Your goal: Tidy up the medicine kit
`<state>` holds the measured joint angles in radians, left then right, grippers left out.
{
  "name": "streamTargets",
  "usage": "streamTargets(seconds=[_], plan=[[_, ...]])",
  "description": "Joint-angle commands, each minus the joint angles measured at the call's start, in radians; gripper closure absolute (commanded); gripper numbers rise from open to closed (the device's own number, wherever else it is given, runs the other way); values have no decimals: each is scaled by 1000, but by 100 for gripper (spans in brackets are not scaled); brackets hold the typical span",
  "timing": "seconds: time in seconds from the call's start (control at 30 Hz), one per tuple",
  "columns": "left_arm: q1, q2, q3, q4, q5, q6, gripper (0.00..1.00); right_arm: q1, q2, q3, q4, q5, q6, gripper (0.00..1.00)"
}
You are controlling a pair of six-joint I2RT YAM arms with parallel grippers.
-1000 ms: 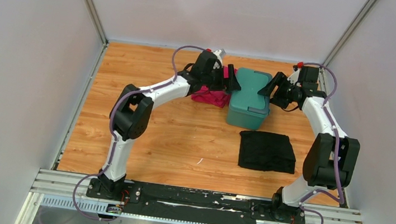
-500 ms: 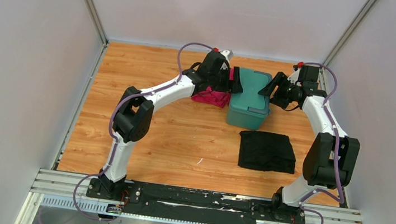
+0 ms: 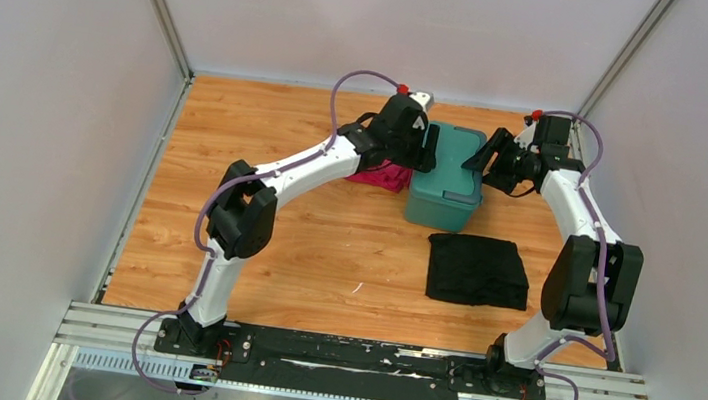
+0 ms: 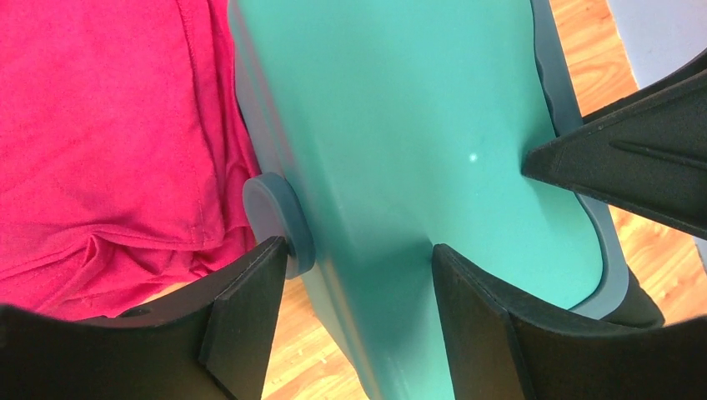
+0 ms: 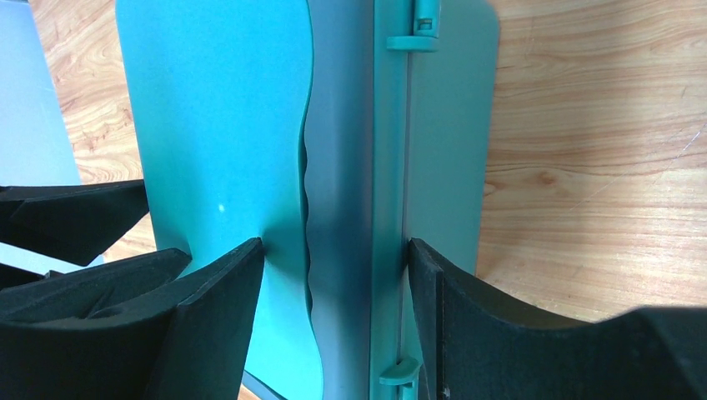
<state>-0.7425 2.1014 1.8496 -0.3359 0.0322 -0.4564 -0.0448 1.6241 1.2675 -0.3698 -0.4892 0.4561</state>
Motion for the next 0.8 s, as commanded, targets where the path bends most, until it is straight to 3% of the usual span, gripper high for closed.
streamTargets(seconds=[0.0,0.77], plan=[[-35,59,19,-123,-31,54,32,17,40,10,-72,32,-11,33],[-21,78,-164,98,214,-103,26,21,37,13,-76,31,-5,34]])
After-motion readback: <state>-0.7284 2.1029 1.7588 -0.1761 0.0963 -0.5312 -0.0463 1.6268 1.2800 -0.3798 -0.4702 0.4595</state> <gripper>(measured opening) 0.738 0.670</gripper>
